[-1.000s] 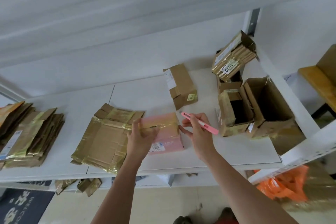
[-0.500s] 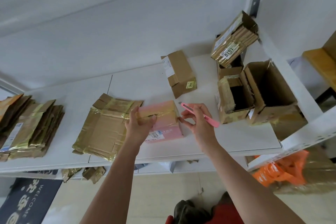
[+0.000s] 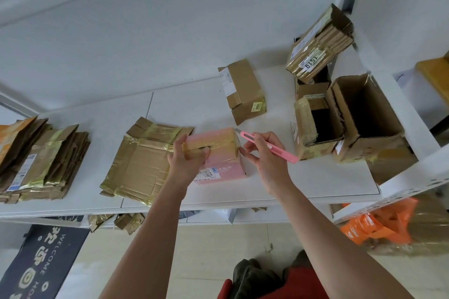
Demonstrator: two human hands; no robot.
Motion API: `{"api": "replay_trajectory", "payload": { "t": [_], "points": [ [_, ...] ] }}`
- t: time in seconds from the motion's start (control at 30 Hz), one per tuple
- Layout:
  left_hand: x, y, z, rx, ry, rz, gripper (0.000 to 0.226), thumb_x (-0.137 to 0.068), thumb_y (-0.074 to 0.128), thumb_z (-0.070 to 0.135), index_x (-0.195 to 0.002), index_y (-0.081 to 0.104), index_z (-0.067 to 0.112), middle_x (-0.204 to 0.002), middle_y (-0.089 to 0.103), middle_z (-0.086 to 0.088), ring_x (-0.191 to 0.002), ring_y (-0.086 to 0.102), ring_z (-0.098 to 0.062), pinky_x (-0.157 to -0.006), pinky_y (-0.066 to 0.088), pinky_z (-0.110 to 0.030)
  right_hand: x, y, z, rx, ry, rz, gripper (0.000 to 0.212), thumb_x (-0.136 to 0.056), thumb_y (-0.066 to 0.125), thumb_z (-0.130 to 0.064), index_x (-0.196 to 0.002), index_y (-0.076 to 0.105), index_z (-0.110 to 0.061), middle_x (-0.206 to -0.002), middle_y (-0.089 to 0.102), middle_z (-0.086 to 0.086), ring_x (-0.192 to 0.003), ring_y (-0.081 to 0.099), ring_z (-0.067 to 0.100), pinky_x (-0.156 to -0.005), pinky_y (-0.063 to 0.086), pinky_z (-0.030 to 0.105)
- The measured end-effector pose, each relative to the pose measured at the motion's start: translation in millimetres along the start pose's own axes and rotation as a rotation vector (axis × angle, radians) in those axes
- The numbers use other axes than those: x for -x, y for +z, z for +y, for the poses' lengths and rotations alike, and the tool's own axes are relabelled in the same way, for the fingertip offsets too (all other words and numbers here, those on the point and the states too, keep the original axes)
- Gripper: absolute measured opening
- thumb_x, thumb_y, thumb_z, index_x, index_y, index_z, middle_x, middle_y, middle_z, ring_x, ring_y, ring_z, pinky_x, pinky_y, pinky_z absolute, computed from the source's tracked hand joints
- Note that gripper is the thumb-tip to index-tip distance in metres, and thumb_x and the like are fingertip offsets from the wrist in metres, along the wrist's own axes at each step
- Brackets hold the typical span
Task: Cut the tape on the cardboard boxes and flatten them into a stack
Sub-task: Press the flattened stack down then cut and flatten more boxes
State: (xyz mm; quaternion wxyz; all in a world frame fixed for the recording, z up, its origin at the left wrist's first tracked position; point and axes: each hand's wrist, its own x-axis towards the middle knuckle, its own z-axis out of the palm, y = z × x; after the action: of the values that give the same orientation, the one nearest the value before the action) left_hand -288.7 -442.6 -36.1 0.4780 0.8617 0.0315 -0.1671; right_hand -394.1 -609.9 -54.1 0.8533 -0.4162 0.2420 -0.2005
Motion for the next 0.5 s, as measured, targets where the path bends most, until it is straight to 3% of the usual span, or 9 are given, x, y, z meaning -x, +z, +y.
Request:
{"api": "replay_trajectory", "payload": {
  "t": [0.23, 0.4, 0.5],
  "points": [
    [2.0, 0.4, 1.9, -0.005, 0.001, 0.009, 0.072, -0.081, 0.078, 0.036, -0.141, 0.037, 0.039, -0.135, 0.031, -0.003, -0.121, 0.048, -0.028, -0.101, 0.048, -0.049, 0.9, 2.6, 0.2, 0.086, -0.005, 0.012, 0.015, -0.1, 0.052, -0.007, -0.086, 0.054, -0.004, -0.075, 0.062, 0.012, -0.077, 0.062, 0.019, -0.094, 0.051, 0.06],
    [8.7, 4.5, 6.2, -0.031, 0.012, 0.039, 0.069, -0.086, 0.073, 0.035, -0.144, 0.035, 0.037, -0.13, 0.029, -0.002, -0.115, 0.044, -0.024, -0.09, 0.045, -0.037, 5.4, 4.3, 2.1, 0.215, -0.083, -0.016, 0.021, -0.099, 0.052, -0.006, -0.078, 0.055, -0.008, -0.074, 0.061, 0.013, -0.077, 0.058, 0.027, -0.079, 0.052, 0.052],
    [13.4, 5.2, 9.2, -0.041, 0.021, 0.038, 0.068, -0.088, 0.071, 0.035, -0.145, 0.034, 0.038, -0.129, 0.028, -0.001, -0.113, 0.042, -0.023, -0.087, 0.042, -0.035, 6.9, 3.5, 4.9, 0.171, -0.096, 0.039, 0.016, -0.101, 0.05, -0.007, -0.087, 0.052, 0.0, -0.073, 0.059, 0.011, -0.077, 0.059, 0.022, -0.089, 0.054, 0.059]
  ]
}}
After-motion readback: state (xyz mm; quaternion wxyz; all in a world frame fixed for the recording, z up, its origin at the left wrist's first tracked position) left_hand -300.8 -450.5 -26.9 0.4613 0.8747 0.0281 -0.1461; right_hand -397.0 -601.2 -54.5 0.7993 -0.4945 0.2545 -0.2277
